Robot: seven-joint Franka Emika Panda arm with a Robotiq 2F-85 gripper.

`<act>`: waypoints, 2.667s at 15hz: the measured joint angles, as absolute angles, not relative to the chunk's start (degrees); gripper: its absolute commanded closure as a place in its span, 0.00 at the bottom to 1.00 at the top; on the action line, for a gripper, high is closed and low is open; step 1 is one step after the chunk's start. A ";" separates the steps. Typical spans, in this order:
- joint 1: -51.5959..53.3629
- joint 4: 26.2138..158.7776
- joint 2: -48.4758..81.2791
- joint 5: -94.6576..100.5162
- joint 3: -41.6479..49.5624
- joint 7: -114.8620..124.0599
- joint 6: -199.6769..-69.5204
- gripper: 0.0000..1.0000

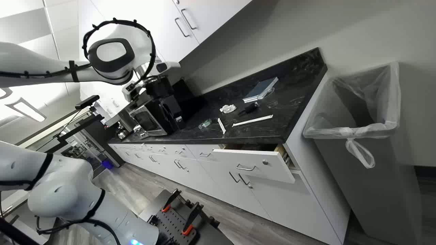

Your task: Fully open the top right drawer

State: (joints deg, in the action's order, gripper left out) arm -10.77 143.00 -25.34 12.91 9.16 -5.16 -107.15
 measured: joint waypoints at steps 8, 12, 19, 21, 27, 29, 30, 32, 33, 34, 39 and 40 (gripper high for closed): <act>-10.77 142.97 -25.33 12.54 9.17 -4.66 -107.29 0.00; -11.04 142.25 -24.24 8.48 9.91 3.14 -108.54 0.00; -12.93 148.25 -16.74 -2.06 12.05 14.18 -126.48 0.00; -12.86 152.36 -14.43 -6.80 11.94 16.09 -135.60 0.00; -12.82 154.76 -12.44 -9.52 11.65 16.39 -141.88 0.00; -12.82 154.74 -12.44 -9.60 11.65 16.39 -141.88 0.00; -12.82 154.76 -12.26 -10.46 11.68 16.41 -141.89 0.00; -12.73 154.92 -11.28 -14.57 11.81 16.08 -142.83 0.00; -12.50 155.14 -10.35 -18.14 11.97 15.47 -144.42 0.00; -12.09 155.36 -9.13 -22.24 12.19 14.21 -146.46 0.00; -8.15 155.39 -2.03 -46.85 12.81 3.06 -157.97 0.00; -7.36 155.09 -0.78 -51.96 12.63 0.27 -159.36 0.00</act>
